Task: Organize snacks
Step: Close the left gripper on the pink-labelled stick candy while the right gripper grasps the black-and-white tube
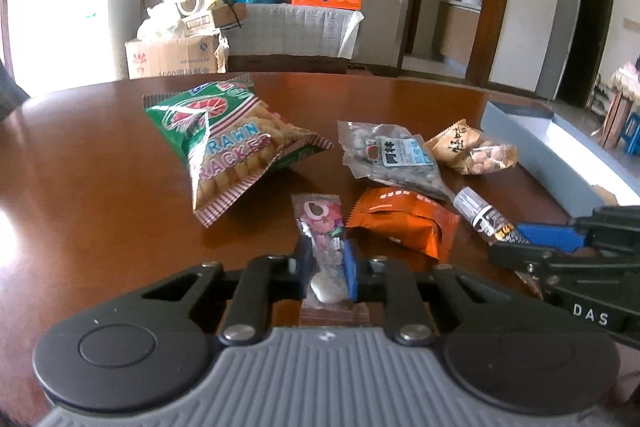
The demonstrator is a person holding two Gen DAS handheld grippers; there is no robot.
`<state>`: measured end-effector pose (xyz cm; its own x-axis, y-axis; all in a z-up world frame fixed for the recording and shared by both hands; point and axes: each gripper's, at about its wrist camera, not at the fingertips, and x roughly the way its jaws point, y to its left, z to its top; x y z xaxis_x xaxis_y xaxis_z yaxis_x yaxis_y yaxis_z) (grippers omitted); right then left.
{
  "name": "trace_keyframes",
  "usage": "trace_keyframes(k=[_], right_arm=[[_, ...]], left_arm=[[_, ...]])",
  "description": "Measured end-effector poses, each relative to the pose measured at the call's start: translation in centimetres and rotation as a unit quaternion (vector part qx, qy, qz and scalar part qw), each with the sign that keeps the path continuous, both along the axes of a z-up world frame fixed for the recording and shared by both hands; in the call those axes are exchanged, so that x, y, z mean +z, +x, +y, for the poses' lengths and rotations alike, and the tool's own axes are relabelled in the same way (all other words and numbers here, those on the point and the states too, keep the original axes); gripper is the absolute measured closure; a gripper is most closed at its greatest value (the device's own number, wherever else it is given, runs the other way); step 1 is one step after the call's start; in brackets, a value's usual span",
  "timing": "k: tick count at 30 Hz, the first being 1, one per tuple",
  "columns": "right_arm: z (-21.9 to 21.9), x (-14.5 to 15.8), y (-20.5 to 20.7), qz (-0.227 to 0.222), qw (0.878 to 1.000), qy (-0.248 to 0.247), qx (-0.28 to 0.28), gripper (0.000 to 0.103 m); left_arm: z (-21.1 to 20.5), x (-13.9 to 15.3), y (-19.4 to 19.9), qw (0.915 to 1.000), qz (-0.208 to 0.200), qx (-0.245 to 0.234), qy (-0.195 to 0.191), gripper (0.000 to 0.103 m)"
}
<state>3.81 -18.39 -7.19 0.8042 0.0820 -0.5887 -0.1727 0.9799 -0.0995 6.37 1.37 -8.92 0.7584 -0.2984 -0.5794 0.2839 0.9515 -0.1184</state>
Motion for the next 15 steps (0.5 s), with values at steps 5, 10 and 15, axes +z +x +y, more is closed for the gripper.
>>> trace_keyframes(k=[5,10,15], right_arm=[[0.1,0.5,-0.6,-0.007,1.000,0.003,0.006,0.077],[0.4,1.1,-1.1,-0.015,1.000,0.006,0.012,0.077],[0.4,1.4,-1.2,-0.018,1.000,0.010,0.014,0.077]], left_arm=[[0.3,0.3,-0.6,1.0000,-0.006,0.008,0.000,0.094],[0.4,1.0,-1.3,0.9997,-0.023,0.008,0.005,0.094],[0.2,1.3,-1.7,0.9995,-0.024,0.006,0.018,0.094]])
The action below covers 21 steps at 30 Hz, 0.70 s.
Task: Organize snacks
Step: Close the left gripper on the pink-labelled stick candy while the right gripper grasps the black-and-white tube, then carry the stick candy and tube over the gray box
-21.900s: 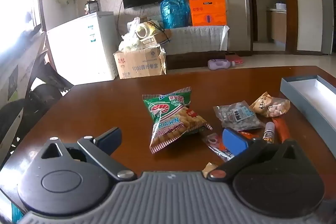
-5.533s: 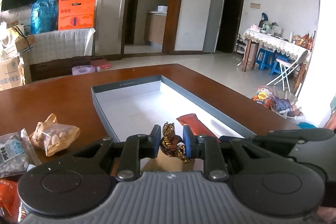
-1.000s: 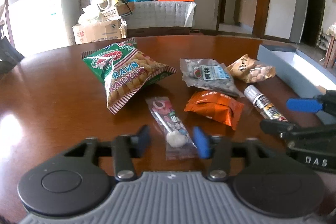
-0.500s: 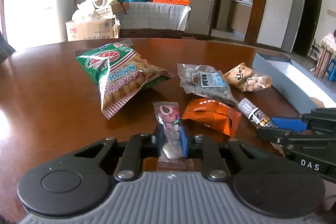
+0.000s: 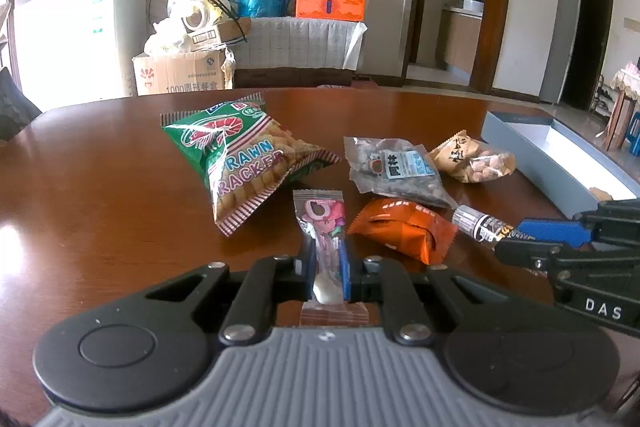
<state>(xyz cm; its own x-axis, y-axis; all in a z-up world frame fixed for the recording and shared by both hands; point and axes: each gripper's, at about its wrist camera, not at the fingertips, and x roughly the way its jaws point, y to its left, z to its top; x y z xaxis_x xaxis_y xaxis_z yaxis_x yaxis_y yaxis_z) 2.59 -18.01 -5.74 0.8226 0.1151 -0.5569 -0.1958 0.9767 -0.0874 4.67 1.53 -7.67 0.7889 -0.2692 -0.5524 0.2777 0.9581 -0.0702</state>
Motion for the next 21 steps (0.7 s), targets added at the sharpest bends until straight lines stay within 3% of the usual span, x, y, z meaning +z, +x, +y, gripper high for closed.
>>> trace_keyframes(k=[11,14,15,21], right_arm=[[-0.5,1.0,-1.3,-0.018,1.000,0.004,-0.009,0.078],[-0.9,1.4,-1.6,-0.023,1.000,0.004,-0.013,0.085],[-1.1,1.5,-1.7,-0.024,1.000,0.003,-0.013,0.093],[-1.9,0.8,-1.6,-0.006,1.000,0.000,-0.024,0.092]], left_arm=[[-2.0,1.5,-1.1,0.9996,-0.017,-0.023,0.008,0.094],[-2.9,1.7,-1.2,0.9993,-0.018,-0.031,0.010,0.094],[-3.2,1.7,-1.2,0.9992,-0.019,-0.033,0.011,0.094],[-3.8,1.5,-1.3,0.9992,-0.014,-0.036,0.011,0.094]])
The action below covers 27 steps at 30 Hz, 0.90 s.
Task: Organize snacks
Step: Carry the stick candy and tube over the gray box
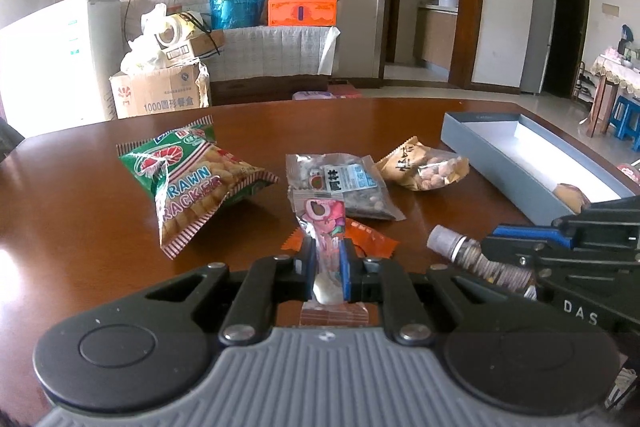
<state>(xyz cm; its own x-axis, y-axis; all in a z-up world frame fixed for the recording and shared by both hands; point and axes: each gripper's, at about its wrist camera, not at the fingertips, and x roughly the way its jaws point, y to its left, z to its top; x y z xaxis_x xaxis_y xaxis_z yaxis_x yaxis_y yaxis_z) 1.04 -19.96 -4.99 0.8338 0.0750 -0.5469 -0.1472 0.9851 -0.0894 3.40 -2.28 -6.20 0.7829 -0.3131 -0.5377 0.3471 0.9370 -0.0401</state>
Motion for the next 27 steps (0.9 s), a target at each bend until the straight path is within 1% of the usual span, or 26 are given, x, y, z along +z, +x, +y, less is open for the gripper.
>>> trace_keyframes(k=[2,4,6,8,9,10,11,13,15,16,17,18,20,22,24,27], right_arm=[[-0.2,-0.2,0.0,0.004,1.000,0.007,-0.004,0.084],[-0.2,-0.4,-0.1,0.008,1.000,0.006,-0.009,0.061],[0.2,-0.6,-0.2,0.000,1.000,-0.017,-0.018,0.060],[0.3,-0.7,0.1,-0.008,0.999,-0.034,-0.026,0.054],[0.3,-0.9,0.3,-0.008,0.999,-0.042,-0.031,0.049],[0.2,-1.0,0.7,-0.005,0.998,-0.051,-0.038,0.048],[-0.1,-1.1,1.0,-0.003,0.998,-0.054,-0.045,0.048],[-0.8,-1.2,1.5,0.004,0.998,-0.040,-0.050,0.048],[-1.2,-2.0,2.2,0.034,0.997,-0.039,-0.053,0.050],[-1.6,-2.3,2.2,0.027,0.998,-0.024,-0.050,0.052],[-2.0,-2.3,2.4,0.032,0.998,-0.003,-0.046,0.059],[-2.1,-2.2,2.6,0.037,0.998,0.011,-0.040,0.077],[-1.6,-2.2,2.4,0.036,0.999,-0.001,-0.033,0.078],[-1.2,-2.1,2.1,0.037,0.999,0.006,-0.022,0.078],[-0.7,-1.8,1.6,0.033,0.999,0.000,-0.016,0.078],[-0.7,-0.9,1.0,0.019,1.000,0.006,-0.016,0.078]], left_arm=[[0.0,0.0,0.1,1.0000,0.001,0.002,-0.001,0.094],[0.1,0.0,0.1,1.0000,0.002,0.002,-0.004,0.094],[0.2,0.1,0.1,1.0000,0.001,-0.001,-0.004,0.094],[0.3,0.1,0.0,1.0000,0.002,-0.002,-0.005,0.094],[0.3,0.0,0.0,1.0000,0.002,-0.002,-0.005,0.094],[0.4,0.1,0.0,1.0000,0.002,-0.001,-0.006,0.094],[0.5,0.1,0.1,1.0000,0.003,0.000,-0.008,0.094],[0.9,0.1,0.3,0.9999,0.004,0.002,-0.014,0.094],[1.0,0.1,0.4,0.9999,0.004,0.001,-0.016,0.094],[1.0,0.1,0.4,0.9999,0.004,0.000,-0.016,0.094],[1.1,0.1,0.5,0.9999,0.004,0.000,-0.016,0.094],[1.1,0.1,0.4,0.9999,0.005,-0.001,-0.016,0.094],[1.1,0.2,0.4,0.9998,0.006,-0.002,-0.018,0.094],[0.9,0.4,0.3,0.9998,0.005,-0.005,-0.019,0.094],[0.6,0.5,0.2,0.9998,0.003,-0.010,-0.018,0.094],[-0.2,0.6,-0.1,0.9997,0.001,-0.020,-0.015,0.094]])
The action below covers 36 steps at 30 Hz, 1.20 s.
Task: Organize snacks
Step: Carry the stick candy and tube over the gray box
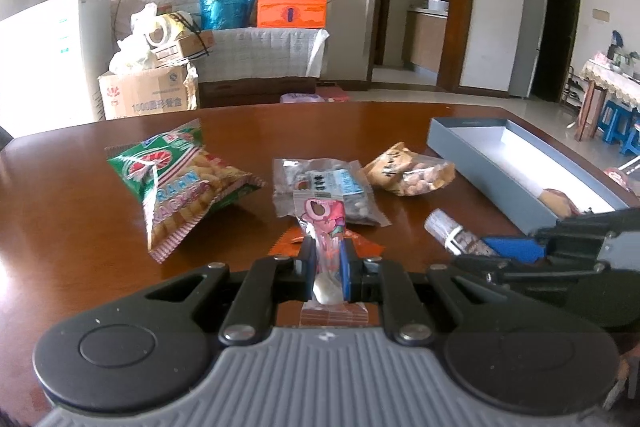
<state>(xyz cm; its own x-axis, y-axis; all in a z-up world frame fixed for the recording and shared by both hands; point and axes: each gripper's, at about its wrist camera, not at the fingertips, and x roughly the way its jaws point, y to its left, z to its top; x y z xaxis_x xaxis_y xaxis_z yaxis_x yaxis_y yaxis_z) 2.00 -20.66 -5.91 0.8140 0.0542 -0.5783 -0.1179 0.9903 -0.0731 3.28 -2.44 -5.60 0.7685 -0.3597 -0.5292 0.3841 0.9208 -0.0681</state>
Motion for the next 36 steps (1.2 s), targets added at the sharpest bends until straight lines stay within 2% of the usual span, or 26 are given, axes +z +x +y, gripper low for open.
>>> trace_keyframes(k=[19,36], right_arm=[[-3.3,4.0,-3.3,-0.052,0.998,0.019,-0.026,0.078],[-7.9,5.0,-4.8,-0.075,0.993,0.038,-0.085,0.078]], left_arm=[[-5.6,1.0,-0.7,0.9988,-0.011,-0.047,0.005,0.094],[-12.2,2.5,-0.9,0.9954,-0.021,-0.093,-0.006,0.094]])
